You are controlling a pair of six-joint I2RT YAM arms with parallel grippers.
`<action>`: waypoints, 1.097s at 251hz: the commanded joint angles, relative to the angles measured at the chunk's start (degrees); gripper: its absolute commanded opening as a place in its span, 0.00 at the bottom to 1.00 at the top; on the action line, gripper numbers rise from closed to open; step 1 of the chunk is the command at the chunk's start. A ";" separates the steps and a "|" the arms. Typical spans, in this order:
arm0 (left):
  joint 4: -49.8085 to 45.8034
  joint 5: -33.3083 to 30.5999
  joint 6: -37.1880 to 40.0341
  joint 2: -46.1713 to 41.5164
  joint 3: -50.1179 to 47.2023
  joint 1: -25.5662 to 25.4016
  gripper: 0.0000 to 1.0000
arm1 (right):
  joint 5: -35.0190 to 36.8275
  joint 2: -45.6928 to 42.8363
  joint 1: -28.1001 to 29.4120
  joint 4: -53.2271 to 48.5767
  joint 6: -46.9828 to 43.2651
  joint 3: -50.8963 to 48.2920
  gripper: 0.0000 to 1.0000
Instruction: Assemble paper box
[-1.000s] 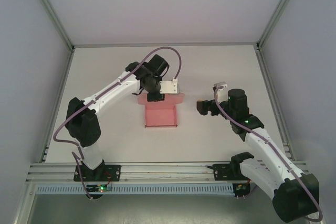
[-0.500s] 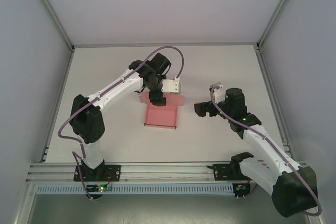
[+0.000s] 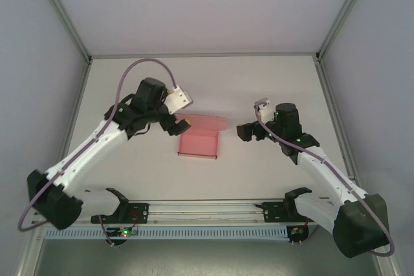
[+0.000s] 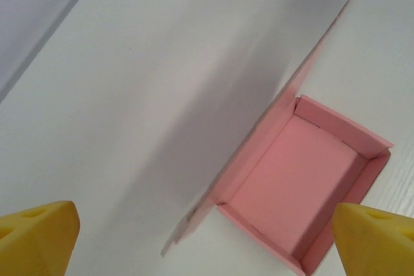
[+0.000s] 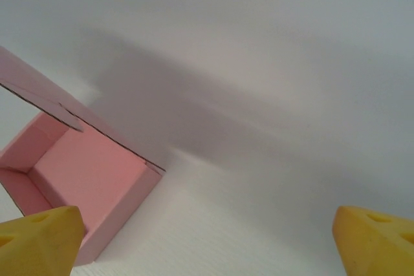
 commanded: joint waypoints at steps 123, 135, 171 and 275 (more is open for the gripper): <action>11.99 -3.60 -17.36 3.05 -11.56 6.59 1.00 | -16.36 21.56 3.17 -13.17 -23.49 21.44 0.92; 11.79 0.59 -16.60 4.79 -11.02 9.57 1.00 | -17.60 23.83 3.30 -15.02 -23.93 23.52 0.89; 7.21 14.63 -6.69 9.78 -8.63 12.23 0.93 | -19.43 28.58 4.32 -18.92 -26.86 27.28 0.86; 7.59 20.16 4.05 13.53 -6.80 12.26 0.69 | -17.35 32.50 6.56 -22.02 -28.69 29.59 0.74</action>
